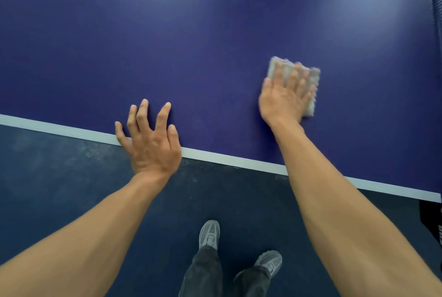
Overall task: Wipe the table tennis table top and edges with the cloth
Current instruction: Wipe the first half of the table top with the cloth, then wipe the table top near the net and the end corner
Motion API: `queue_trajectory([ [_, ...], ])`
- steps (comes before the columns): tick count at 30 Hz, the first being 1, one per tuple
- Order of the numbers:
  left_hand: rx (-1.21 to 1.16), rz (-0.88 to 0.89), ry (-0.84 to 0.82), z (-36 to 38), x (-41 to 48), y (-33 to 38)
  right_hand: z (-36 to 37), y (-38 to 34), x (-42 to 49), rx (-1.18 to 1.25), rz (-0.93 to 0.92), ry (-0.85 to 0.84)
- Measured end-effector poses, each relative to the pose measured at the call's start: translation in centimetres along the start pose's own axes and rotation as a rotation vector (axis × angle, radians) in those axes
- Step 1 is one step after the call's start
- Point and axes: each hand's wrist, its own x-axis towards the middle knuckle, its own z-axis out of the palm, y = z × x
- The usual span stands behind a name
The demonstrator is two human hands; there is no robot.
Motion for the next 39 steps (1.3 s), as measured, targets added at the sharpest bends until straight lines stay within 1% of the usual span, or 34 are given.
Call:
queue_trajectory([
  [1,0.01,0.001,-0.017,0.0,0.1,-0.1,0.3,-2.2,0.0,-0.016,-0.1,-0.022],
  [3,0.018,-0.009,-0.046,-0.2,0.1,-0.2,1.4,-5.8,-2.4,-0.05,-0.397,-0.046],
  [5,0.014,-0.012,-0.058,-0.5,0.0,0.0,2.9,-7.2,-7.2,-0.1,-0.691,-0.057],
  [6,0.006,-0.009,-0.059,-0.6,-0.1,0.0,3.4,-6.9,-9.7,-0.117,-0.786,-0.067],
  [8,-0.02,-0.018,-0.068,-0.9,-0.1,0.0,4.2,-4.8,-13.1,-0.134,-0.895,-0.057],
  [11,-0.04,-0.027,-0.104,-1.0,-0.2,-0.2,4.1,0.5,-15.0,-0.172,-0.917,0.001],
  [13,-0.034,0.002,-0.156,-1.2,-0.3,-0.6,3.4,4.6,-15.3,-0.181,-0.864,0.032],
  [15,-0.056,0.025,-0.221,-1.6,-0.6,-1.0,2.5,9.1,-15.6,-0.165,-0.742,0.059],
  [17,-0.124,0.011,-0.279,-2.2,-1.1,-0.9,1.4,13.1,-16.2,-0.141,-0.601,0.089],
  [18,-0.161,0.0,-0.302,-2.6,-1.7,-0.5,0.9,14.7,-16.7,-0.131,-0.559,0.094],
  [19,-0.19,0.004,-0.318,-3.0,-2.4,0.1,0.5,16.0,-17.3,-0.118,-0.539,0.086],
  [21,-0.246,0.049,-0.351,-4.2,-4.3,2.2,-0.5,17.9,-19.0,-0.045,-0.528,0.019],
  [22,-0.305,0.071,-0.387,-4.8,-5.5,3.6,-1.0,18.5,-19.9,0.042,-0.499,-0.034],
  [23,-0.397,0.086,-0.442,-5.6,-6.9,5.2,-1.6,18.9,-21.0,0.187,-0.429,-0.09],
  [25,-0.633,0.066,-0.596,-7.5,-10.0,9.1,-3.5,19.3,-22.8,0.522,-0.168,-0.16],
  [27,-0.806,0.029,-0.775,-9.7,-13.2,13.2,-6.0,19.4,-24.5,0.813,0.087,-0.172],
  [28,-0.861,0.037,-0.844,-10.8,-14.7,15.2,-7.1,19.7,-25.4,0.946,0.174,-0.15],
  [29,-0.906,0.06,-0.879,-11.8,-16.2,17.0,-8.1,20.2,-26.3,1.093,0.236,-0.131],
  [31,-0.976,0.122,-0.875,-13.4,-18.5,20.5,-10.3,21.5,-28.1,1.346,0.302,-0.116],
  [33,-1.024,0.176,-0.878,-14.9,-20.6,23.9,-12.6,23.4,-29.9,1.521,0.307,-0.12],
  [36,-1.038,0.256,-0.939,-16.9,-23.3,28.6,-15.5,26.7,-32.3,1.669,0.326,-0.079],
  [39,-1.037,0.279,-0.986,-18.7,-26.0,32.9,-17.7,30.7,-34.6,1.745,0.364,0.001],
])
